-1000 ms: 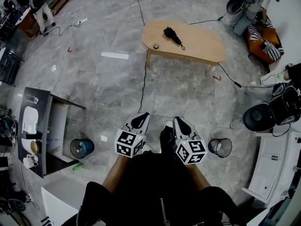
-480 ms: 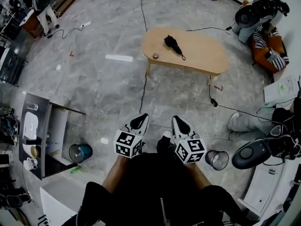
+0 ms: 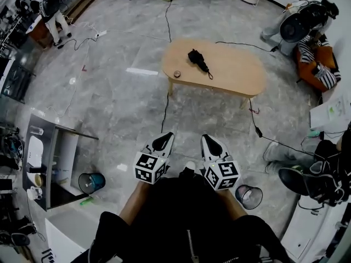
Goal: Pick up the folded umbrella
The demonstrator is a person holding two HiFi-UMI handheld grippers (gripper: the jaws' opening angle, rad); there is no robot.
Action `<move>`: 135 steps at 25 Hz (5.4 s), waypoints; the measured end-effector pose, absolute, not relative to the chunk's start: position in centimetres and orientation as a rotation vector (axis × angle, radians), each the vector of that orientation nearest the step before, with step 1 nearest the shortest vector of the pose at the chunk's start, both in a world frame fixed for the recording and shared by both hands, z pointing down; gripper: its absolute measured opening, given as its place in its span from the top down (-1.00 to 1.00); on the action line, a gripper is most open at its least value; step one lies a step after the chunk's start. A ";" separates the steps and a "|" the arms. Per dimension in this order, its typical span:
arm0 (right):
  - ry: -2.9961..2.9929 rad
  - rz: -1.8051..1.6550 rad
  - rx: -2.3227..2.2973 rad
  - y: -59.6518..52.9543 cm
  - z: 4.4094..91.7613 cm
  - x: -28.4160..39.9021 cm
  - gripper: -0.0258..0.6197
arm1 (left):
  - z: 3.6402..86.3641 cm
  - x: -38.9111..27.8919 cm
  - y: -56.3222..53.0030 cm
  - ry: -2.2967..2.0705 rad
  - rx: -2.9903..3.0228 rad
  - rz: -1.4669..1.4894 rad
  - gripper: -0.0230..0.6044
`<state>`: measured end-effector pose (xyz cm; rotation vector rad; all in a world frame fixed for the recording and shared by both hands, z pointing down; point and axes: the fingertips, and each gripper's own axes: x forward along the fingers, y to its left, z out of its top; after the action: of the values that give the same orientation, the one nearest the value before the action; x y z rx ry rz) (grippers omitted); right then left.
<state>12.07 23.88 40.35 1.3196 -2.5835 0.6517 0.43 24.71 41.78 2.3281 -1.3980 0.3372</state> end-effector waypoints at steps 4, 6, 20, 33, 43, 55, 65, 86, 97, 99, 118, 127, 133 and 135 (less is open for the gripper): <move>-2.586 0.659 1.310 22.0 40.7 13.8 0.88 | 41.9 1.7 22.8 -1.413 2.300 0.329 0.87; -2.586 0.669 1.302 21.3 41.0 14.6 0.88 | 41.9 2.4 22.1 -1.420 2.297 0.340 0.87; -2.569 0.725 1.346 19.0 42.0 17.3 0.88 | 42.5 3.7 19.5 -1.415 2.263 0.348 0.87; -2.515 0.707 1.374 16.5 42.7 16.0 0.88 | 42.9 3.5 16.0 -1.356 2.317 0.350 0.87; -2.473 0.679 1.364 11.8 42.6 12.7 0.88 | 43.5 0.1 11.0 -1.346 2.293 0.310 0.87; -2.439 0.645 1.408 5.0 41.7 9.0 0.88 | 42.5 -3.6 3.5 -1.310 2.350 0.296 0.87; -2.445 0.615 1.417 0.8 41.3 3.6 0.88 | 42.0 -8.1 -1.2 -1.320 2.423 0.328 0.87; -2.434 0.672 1.411 -5.5 43.2 3.2 0.88 | 44.0 -8.5 -7.1 -1.306 2.388 0.350 0.87; -2.445 0.719 1.363 -15.9 44.4 4.8 0.88 | 44.9 -6.0 -16.5 -1.293 2.370 0.428 0.87; -2.452 0.730 1.345 -18.0 44.5 5.0 0.88 | 44.9 -5.5 -18.3 -1.295 2.361 0.444 0.87; -2.545 0.701 0.980 -31.6 46.0 7.5 0.77 | 46.6 -1.6 -30.1 -1.420 2.198 0.477 0.87; -2.522 0.696 0.926 -33.8 48.1 6.5 0.45 | 47.6 -1.2 -32.0 -1.396 2.194 0.519 0.87; -2.469 0.691 0.915 -35.0 50.2 5.9 0.37 | 48.7 -1.7 -32.8 -1.392 2.183 0.517 0.87; -2.447 0.671 0.911 -35.4 51.2 5.7 0.33 | 49.2 -2.1 -33.2 -1.390 2.173 0.519 0.87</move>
<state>5.73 -35.44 51.19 0.9106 -2.4474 0.6711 -2.12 -33.23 49.17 2.1730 -1.3899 0.5187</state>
